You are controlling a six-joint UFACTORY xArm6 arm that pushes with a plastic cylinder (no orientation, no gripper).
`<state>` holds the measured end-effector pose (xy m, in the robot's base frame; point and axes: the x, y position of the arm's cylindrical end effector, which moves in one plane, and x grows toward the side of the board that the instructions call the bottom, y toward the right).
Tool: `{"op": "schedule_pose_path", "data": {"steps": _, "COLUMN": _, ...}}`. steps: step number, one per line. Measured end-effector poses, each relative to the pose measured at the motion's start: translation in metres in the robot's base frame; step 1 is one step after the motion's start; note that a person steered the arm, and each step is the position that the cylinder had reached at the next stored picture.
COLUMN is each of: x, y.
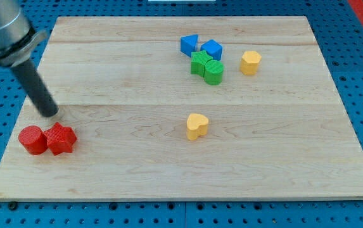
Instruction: Place the blue blocks in a horizontal line
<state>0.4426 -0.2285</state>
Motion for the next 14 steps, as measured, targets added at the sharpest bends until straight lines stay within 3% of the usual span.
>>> {"op": "schedule_pose_path", "data": {"steps": 2, "x": -0.065, "y": 0.041}}
{"op": "schedule_pose_path", "data": {"steps": 3, "x": -0.103, "y": 0.114}}
{"op": "schedule_pose_path", "data": {"steps": 5, "x": -0.129, "y": 0.244}}
{"op": "schedule_pose_path", "data": {"steps": 6, "x": -0.103, "y": 0.280}}
{"op": "schedule_pose_path", "data": {"steps": 8, "x": -0.140, "y": 0.272}}
{"op": "schedule_pose_path", "data": {"steps": 9, "x": -0.164, "y": 0.321}}
{"op": "schedule_pose_path", "data": {"steps": 10, "x": -0.181, "y": 0.330}}
{"op": "schedule_pose_path", "data": {"steps": 11, "x": -0.172, "y": 0.343}}
{"op": "schedule_pose_path", "data": {"steps": 12, "x": -0.134, "y": 0.323}}
{"op": "schedule_pose_path", "data": {"steps": 13, "x": -0.135, "y": 0.246}}
{"op": "schedule_pose_path", "data": {"steps": 14, "x": -0.169, "y": 0.242}}
